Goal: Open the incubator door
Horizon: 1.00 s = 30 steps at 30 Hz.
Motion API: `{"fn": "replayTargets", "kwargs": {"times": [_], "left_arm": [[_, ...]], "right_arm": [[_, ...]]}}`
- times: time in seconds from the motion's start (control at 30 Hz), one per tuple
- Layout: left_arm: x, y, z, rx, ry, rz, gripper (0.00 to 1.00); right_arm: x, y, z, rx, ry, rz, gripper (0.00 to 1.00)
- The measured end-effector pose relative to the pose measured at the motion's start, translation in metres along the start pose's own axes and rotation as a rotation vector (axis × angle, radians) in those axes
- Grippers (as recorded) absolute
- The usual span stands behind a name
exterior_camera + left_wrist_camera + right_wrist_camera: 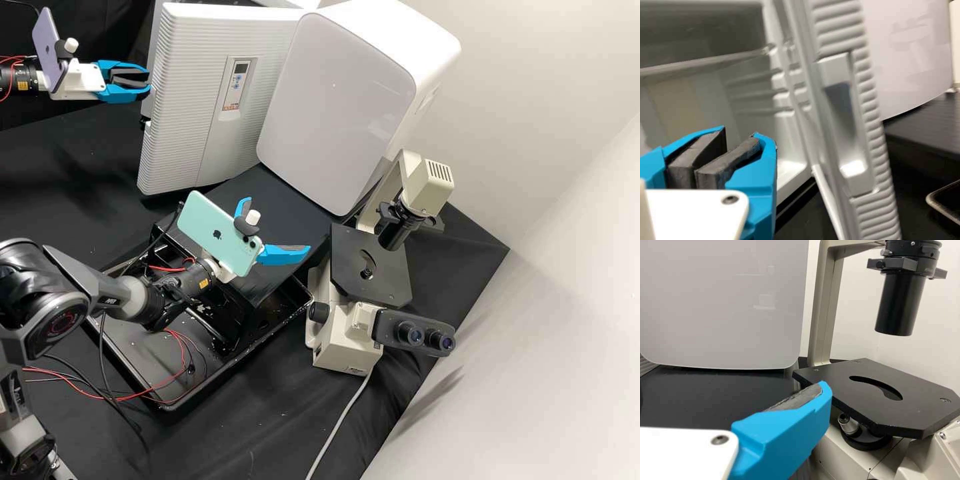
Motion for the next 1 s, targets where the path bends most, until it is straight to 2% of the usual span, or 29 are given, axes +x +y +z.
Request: {"fn": "replayTargets", "kwargs": {"times": [0.3,0.4,0.47,0.67,0.73,1.0], "left_arm": [[0.023,0.003,0.002,-0.023,-0.094,-0.005,0.0],[0.031,0.005,0.002,0.002,-0.138,-0.014,0.0],[0.034,0.005,0.002,-0.007,-0.154,-0.021,0.0],[0.044,0.008,0.011,0.016,-0.222,-0.028,0.0],[0.046,0.011,0.016,0.042,-0.249,-0.028,0.0],[0.049,0.012,0.03,0.075,-0.323,-0.029,0.0]], "right_arm": [[0.0,0.0,0.0,0.0,0.0,0.0,1.0],[0.0,0.0,0.0,0.0,0.0,0.0,1.0],[0.0,0.0,0.0,0.0,0.0,0.0,1.0],[0.0,0.0,0.0,0.0,0.0,0.0,1.0],[0.0,0.0,0.0,0.0,0.0,0.0,1.0],[0.0,0.0,0.0,0.0,0.0,0.0,1.0]]}}
